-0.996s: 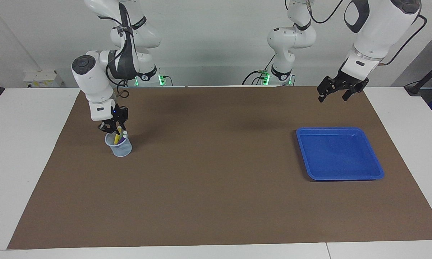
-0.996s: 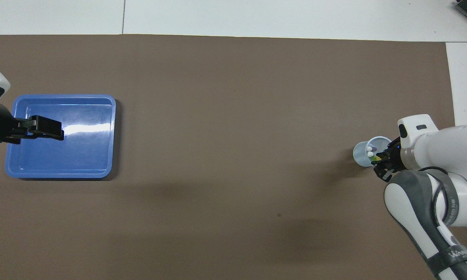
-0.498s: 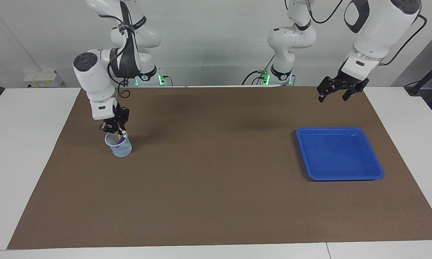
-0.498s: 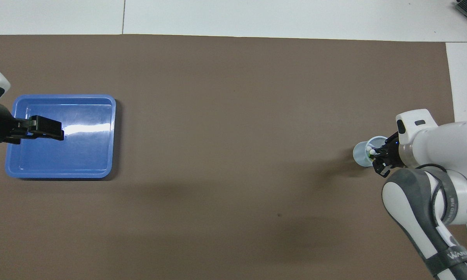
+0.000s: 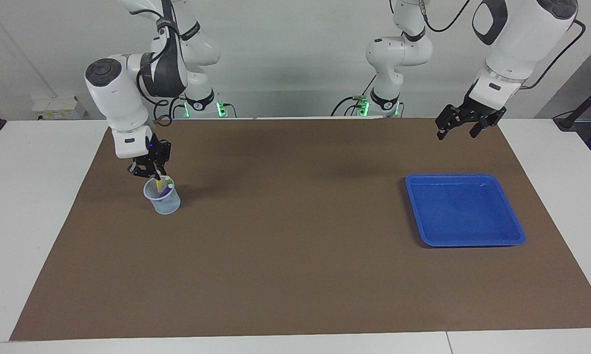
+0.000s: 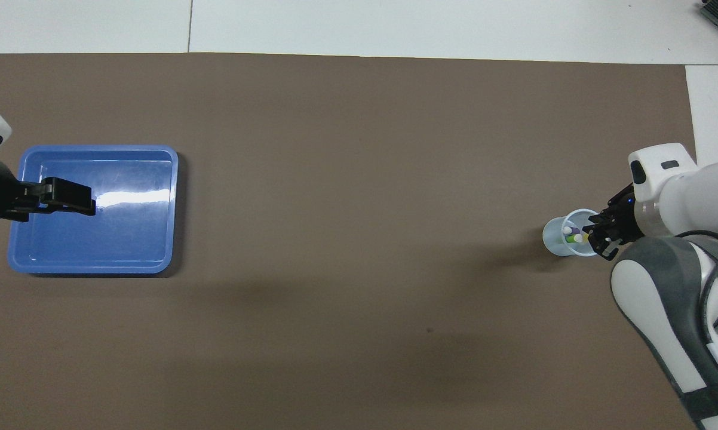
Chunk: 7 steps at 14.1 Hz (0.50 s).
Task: Right arm passes pens to left for tray arrangement
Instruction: 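Grasp the yellow pen in the cup with the right gripper, then carry the yellow pen toward the left gripper while the left gripper opens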
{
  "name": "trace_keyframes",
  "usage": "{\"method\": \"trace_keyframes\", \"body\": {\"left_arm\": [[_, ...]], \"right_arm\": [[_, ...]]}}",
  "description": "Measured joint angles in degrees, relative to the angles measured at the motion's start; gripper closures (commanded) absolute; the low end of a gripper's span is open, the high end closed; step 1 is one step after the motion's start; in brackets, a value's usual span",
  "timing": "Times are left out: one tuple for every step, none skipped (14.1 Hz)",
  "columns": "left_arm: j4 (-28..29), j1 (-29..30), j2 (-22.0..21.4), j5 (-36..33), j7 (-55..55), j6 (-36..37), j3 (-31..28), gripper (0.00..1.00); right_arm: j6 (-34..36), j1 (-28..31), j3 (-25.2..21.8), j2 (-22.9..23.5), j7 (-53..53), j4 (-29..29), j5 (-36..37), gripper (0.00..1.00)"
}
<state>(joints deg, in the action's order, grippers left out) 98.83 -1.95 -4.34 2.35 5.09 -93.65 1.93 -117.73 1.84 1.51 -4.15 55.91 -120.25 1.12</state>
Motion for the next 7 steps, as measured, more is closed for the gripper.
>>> {"method": "trace_keyframes", "body": {"left_arm": [[0.06,0.0,0.0,0.04,0.0,0.02,0.02,0.0],[0.13,-0.01,0.0,0.27,0.0,0.02,0.06,0.0],[0.18,-0.02,0.0,0.69,0.0,0.03,0.07,0.0],[0.23,-0.02,-0.01,1.05,0.0,0.03,0.09,0.0],[0.29,-0.03,-0.03,1.27,0.0,0.04,0.13,0.0],[0.41,-0.04,-0.04,1.41,0.0,0.04,0.15,0.0],[0.54,-0.04,-0.06,1.59,0.0,0.05,0.16,0.0]], "right_arm": [[0.84,0.0,0.0,0.01,0.0,0.46,0.0,1.0],[2.16,-0.02,0.01,0.02,0.0,1.07,0.0,1.0],[4.37,-0.04,0.03,0.04,0.0,2.33,0.0,1.0],[7.19,-0.05,0.06,0.04,0.0,4.49,-0.01,1.0],[10.17,-0.06,0.1,0.04,-0.04,7.44,-0.04,1.0],[12.5,-0.1,0.25,0.01,-0.48,10.24,-0.09,1.0],[14.24,-0.11,0.85,0.0,-1.93,12.68,-0.24,1.0]]}}
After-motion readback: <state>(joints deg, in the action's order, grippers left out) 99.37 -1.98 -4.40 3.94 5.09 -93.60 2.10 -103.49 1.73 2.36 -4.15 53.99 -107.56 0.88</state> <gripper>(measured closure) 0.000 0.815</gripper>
